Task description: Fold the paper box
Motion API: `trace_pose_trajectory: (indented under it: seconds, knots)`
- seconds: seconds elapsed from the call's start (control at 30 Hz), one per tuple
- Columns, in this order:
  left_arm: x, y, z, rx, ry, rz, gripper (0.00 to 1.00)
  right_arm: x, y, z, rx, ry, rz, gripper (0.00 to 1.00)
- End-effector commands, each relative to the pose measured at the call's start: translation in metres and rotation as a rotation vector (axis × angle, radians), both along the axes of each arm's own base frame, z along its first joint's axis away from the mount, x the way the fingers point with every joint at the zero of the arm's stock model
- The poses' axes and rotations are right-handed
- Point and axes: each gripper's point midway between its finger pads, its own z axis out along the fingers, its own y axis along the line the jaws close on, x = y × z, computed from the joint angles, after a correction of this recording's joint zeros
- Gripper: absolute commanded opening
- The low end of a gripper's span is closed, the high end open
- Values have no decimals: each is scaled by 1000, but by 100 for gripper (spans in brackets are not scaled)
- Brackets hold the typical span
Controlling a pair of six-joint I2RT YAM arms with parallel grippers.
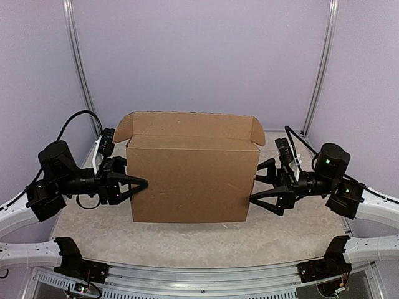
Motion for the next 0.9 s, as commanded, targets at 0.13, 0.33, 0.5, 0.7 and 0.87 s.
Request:
trace_pose_trajectory:
  seconds: [0.13,0.33,0.5,0.7,0.87]
  knots:
    - [4,2,20,-108,-47,30,5,17,5,18,70,0,-54,100]
    - [2,-1,21,-115,-47,10,4,16,12,22,73,-39,-9,100]
    - [2,-1,20,-106,-46,8,4,6,12,31,110,-71,47,99]
    - [2,-2,21,-110,-46,5,4,-2,13,39,137,-74,98,93]
    - [1,-2,19,-108,-43,0,4,-3,15,49,152,-79,119,80]
